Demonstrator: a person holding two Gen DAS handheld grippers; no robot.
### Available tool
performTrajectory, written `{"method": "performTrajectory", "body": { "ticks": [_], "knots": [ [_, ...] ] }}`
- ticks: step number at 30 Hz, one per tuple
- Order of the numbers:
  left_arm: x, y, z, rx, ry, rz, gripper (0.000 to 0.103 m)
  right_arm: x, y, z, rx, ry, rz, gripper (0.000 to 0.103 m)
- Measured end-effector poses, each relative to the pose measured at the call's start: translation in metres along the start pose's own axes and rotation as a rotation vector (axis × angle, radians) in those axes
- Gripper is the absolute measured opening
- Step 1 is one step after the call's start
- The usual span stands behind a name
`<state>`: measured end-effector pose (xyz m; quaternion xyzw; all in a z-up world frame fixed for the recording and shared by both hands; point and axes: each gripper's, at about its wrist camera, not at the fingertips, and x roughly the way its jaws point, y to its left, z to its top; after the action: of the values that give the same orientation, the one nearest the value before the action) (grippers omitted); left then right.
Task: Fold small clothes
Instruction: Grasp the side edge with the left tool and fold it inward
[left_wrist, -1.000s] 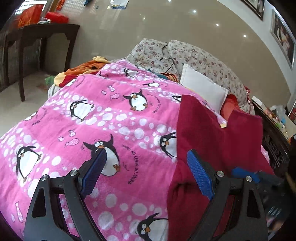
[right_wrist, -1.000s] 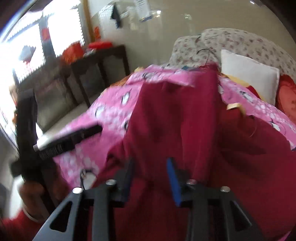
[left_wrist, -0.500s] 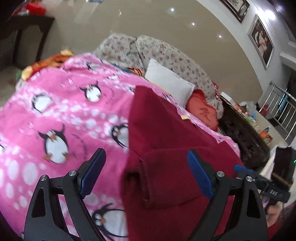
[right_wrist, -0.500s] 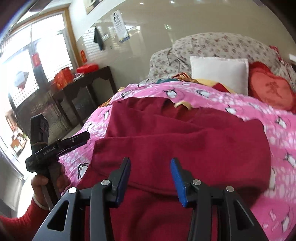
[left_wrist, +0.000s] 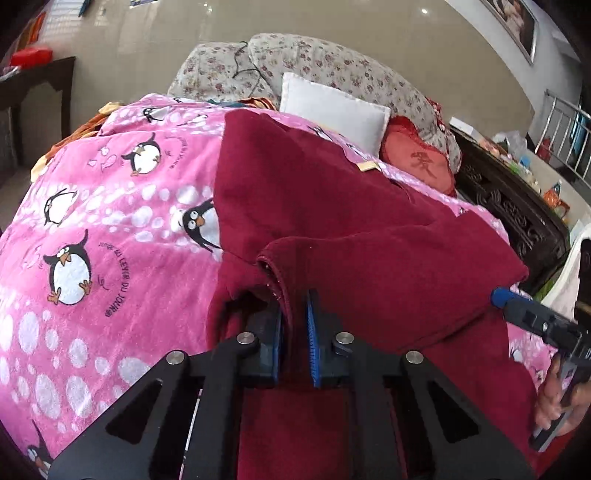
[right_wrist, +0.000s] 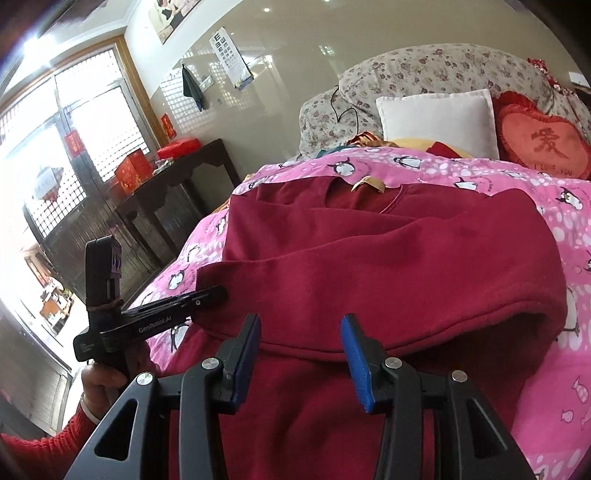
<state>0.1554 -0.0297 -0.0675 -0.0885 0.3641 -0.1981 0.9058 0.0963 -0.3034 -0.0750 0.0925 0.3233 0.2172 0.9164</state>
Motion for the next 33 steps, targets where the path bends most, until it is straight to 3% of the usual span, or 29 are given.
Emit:
{"method": "performTrajectory", "body": {
  "ticks": [6,10,15,18,22,24,27,29,31,33],
  "knots": [
    [-0.035,-0.013,0.027,0.062,-0.105,-0.005,0.005,-0.02,0.002,0.009,-0.044,-0.046,-0.046,0.043],
    [-0.028,-0.02,0.059,0.101,-0.122,0.028,0.005,-0.04,-0.011,0.034,-0.03,-0.112,-0.127,0.043],
    [-0.033,-0.002,0.093,0.05,-0.182,0.04,0.005,-0.055,-0.031,0.062,-0.018,-0.16,-0.234,0.043],
    [-0.04,0.012,0.088,0.006,-0.227,0.034,0.005,-0.044,-0.043,0.061,-0.029,-0.12,-0.252,0.043],
    [0.01,0.02,0.068,0.013,-0.074,0.081,0.005,0.0,-0.08,0.038,0.036,0.06,-0.349,0.043],
    [0.031,0.022,0.056,0.021,-0.022,0.091,0.005,-0.002,-0.085,0.033,0.039,0.037,-0.334,0.043],
    [0.034,0.02,0.051,0.017,-0.027,0.095,0.005,-0.02,-0.085,0.043,0.075,-0.019,-0.31,0.044],
    [0.03,0.021,0.055,-0.002,-0.036,0.08,0.005,-0.025,-0.087,0.055,0.067,-0.049,-0.387,0.049],
    [0.026,0.021,0.057,-0.007,-0.049,0.076,0.005,-0.019,-0.093,0.063,0.074,-0.022,-0.473,0.057],
    [0.025,0.017,0.061,0.0,-0.054,0.074,0.005,-0.003,-0.106,0.068,0.094,0.059,-0.531,0.057]
  ]
}}
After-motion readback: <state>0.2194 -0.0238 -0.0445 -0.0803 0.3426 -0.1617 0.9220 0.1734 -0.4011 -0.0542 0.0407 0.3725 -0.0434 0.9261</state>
